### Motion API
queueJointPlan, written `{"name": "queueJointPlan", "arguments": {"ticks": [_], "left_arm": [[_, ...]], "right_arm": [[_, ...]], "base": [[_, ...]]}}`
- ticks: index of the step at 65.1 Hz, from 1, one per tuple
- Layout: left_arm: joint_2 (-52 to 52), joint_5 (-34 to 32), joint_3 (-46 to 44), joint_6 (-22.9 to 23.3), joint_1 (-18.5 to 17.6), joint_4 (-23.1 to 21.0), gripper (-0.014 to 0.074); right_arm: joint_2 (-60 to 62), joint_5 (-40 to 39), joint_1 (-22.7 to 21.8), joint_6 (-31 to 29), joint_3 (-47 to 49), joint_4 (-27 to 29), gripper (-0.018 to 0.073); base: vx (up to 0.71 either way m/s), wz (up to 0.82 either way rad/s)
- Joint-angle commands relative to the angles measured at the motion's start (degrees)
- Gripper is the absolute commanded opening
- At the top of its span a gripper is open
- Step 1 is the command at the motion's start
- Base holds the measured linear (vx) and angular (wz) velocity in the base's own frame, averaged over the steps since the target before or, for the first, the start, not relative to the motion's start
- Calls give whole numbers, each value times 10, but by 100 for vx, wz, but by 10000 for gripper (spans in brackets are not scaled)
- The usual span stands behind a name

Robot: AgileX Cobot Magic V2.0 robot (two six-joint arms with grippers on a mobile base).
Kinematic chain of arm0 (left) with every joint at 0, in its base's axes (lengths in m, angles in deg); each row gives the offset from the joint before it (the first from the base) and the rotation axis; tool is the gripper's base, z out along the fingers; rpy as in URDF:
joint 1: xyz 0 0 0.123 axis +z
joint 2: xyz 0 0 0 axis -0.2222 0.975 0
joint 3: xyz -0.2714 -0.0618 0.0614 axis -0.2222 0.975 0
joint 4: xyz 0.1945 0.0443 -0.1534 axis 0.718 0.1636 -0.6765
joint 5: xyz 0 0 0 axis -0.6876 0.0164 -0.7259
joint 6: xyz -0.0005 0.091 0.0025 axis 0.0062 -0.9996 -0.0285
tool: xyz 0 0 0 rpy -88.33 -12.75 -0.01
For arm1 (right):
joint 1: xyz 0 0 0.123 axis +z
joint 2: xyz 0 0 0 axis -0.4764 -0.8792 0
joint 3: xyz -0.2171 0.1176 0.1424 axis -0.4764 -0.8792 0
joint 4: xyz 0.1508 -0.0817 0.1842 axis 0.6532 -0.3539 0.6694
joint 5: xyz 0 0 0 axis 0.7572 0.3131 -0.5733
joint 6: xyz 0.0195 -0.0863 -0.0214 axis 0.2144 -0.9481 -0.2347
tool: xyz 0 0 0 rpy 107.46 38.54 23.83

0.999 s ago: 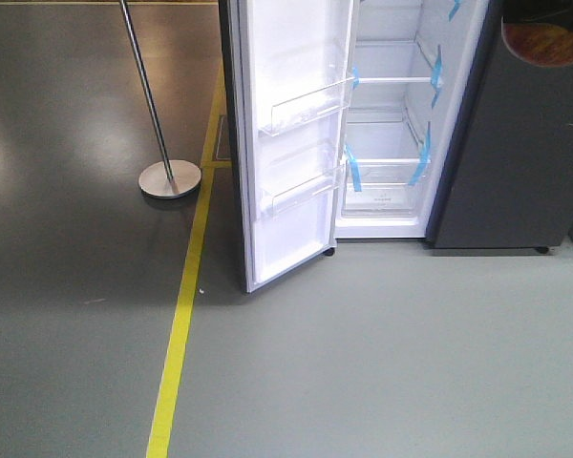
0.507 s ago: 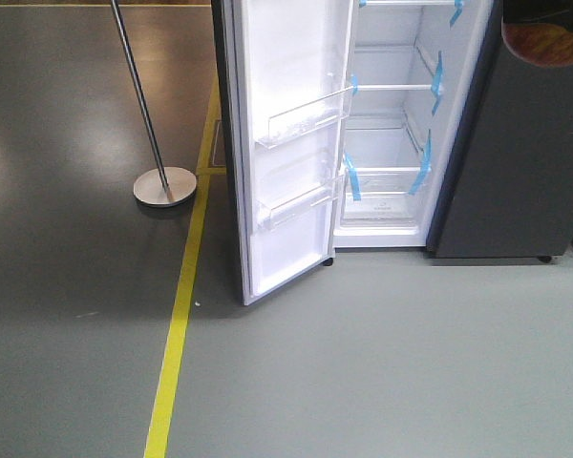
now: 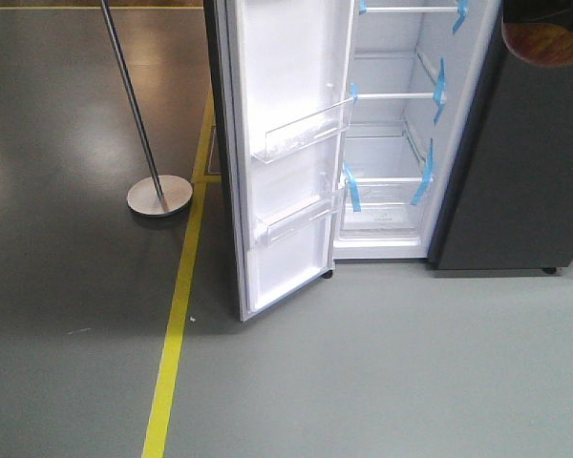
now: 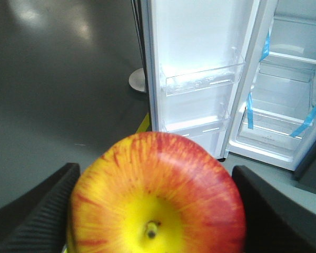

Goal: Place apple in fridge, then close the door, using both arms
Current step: 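Approach the open fridge door holding the apple in the right gripper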

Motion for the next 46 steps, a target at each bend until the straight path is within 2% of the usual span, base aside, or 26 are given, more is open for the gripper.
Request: {"name": "queueJointPlan", "arguments": {"ticks": [1,46], "left_arm": [[-8,-44,-11,6,-3,-2,-7],[-8,-44,-11,6,-3,-2,-7]], "right_arm": [[15,-40,-3,-5,19,15,262],[15,-40,-3,-5,19,15,262]], "base": [[12,0],[12,0]]}}
